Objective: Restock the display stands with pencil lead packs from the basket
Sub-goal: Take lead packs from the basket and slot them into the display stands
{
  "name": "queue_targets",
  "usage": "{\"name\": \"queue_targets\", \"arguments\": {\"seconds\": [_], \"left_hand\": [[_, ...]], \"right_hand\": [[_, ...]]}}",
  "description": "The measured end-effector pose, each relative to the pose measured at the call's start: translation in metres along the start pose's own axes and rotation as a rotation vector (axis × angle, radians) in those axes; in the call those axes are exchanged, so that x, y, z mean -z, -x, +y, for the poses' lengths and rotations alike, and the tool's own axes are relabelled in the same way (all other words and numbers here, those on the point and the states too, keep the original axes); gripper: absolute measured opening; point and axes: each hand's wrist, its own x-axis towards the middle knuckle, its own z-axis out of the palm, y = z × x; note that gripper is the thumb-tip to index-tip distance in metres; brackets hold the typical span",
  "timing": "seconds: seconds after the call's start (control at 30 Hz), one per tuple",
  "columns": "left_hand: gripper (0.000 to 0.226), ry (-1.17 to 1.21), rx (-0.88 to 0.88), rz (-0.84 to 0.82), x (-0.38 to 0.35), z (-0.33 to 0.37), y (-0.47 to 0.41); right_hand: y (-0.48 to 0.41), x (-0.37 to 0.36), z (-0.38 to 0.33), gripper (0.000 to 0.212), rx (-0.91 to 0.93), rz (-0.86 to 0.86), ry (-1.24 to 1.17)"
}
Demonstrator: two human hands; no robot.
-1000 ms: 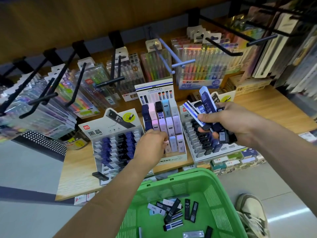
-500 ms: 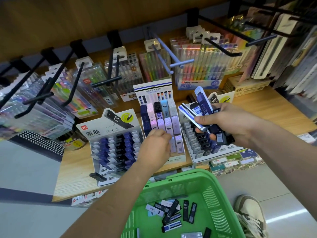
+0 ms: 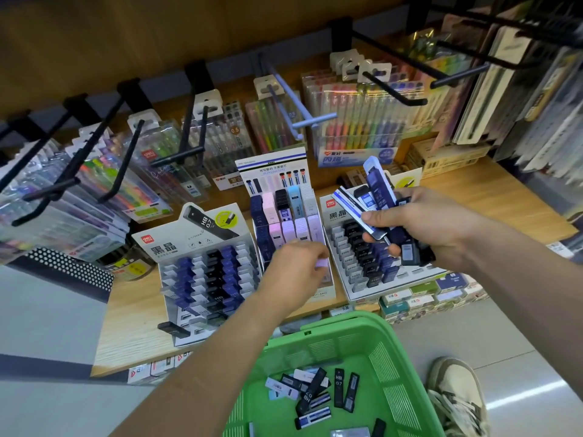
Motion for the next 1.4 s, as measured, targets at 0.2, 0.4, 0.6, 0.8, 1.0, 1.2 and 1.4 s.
{"name": "queue_targets", "arguments": {"seconds": [0.2,0.4,0.6,0.8,1.0,1.2,1.4], "left_hand": [[0.02,0.269,0.155,0.21,0.047,-0.012,-0.014],[0.022,0.301,0.219,0.249,0.052,-0.016,-0.029],[0.023,0.273,0.216,0.19,0.038,-0.016,-0.035],[0.017,0.267,0.209,0.166,0.034,-0.023,-0.035],[0.016,0.268,0.2,0.276,0.037,-0.017,-0.038],[0.02,0.048,0.152,0.282,0.047,-0.02,-0.042],[0.012,-0.105,-0.138,0.283,0.021,-0.008,-0.035]], "right_hand": [[0.003,0.006,-0.002,0.02,0.0,0.0,-0.002],[0.005,0.008,-0.004,0.022,0.006,-0.007,-0.004],[0.006,0.009,-0.004,0.022,0.014,-0.009,0.001],[0.006,0.006,-0.003,0.02,0.02,-0.022,0.011],[0.005,0.002,-0.004,0.021,0.008,-0.017,0.006],[0.004,-0.001,-0.004,0.026,0.01,-0.014,-0.007],[0.006,-0.006,-0.003,0.031,0.012,-0.011,-0.052]]}}
